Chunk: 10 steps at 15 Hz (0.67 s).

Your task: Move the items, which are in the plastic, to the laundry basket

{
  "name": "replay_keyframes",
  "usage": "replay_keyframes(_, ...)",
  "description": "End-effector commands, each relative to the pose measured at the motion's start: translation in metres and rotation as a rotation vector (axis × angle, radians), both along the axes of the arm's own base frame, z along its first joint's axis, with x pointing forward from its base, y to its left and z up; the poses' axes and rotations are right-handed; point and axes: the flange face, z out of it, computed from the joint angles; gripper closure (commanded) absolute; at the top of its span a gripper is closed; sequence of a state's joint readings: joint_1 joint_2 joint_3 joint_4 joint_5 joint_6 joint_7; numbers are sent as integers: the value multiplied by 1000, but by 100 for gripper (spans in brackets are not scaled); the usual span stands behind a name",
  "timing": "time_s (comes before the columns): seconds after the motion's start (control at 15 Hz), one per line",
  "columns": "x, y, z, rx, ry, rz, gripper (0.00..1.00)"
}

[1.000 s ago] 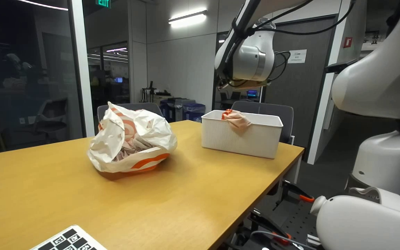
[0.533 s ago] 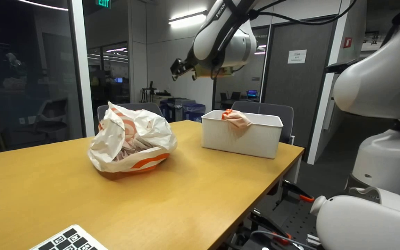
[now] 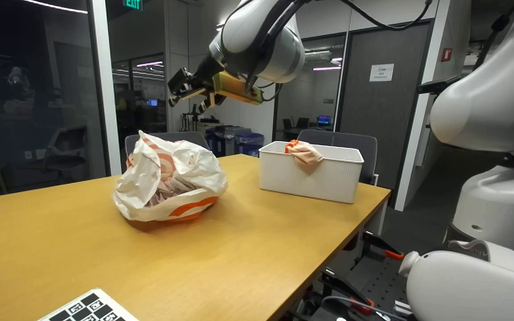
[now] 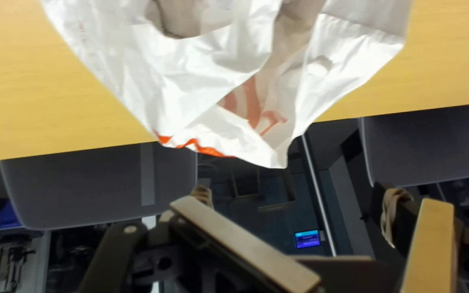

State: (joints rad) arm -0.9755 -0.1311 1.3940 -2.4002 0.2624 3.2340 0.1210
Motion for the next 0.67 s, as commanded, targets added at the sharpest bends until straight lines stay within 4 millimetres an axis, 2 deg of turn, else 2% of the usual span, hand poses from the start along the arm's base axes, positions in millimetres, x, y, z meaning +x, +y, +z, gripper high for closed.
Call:
replay_keyframes(0.0, 6, 25, -1, 110, 65, 139, 0)
replay_keyframes(0.07, 3, 31, -8, 117, 104, 175, 0)
replay_keyframes(0.13, 1, 36, -32, 87, 178, 208, 0)
replay_keyframes(0.2, 0, 36, -30, 81, 209, 240, 0)
replay_keyframes(0.4, -3, 36, -56, -54, 339, 338, 0)
replay_keyframes(0.6, 0, 36, -62, -225, 371, 426, 0)
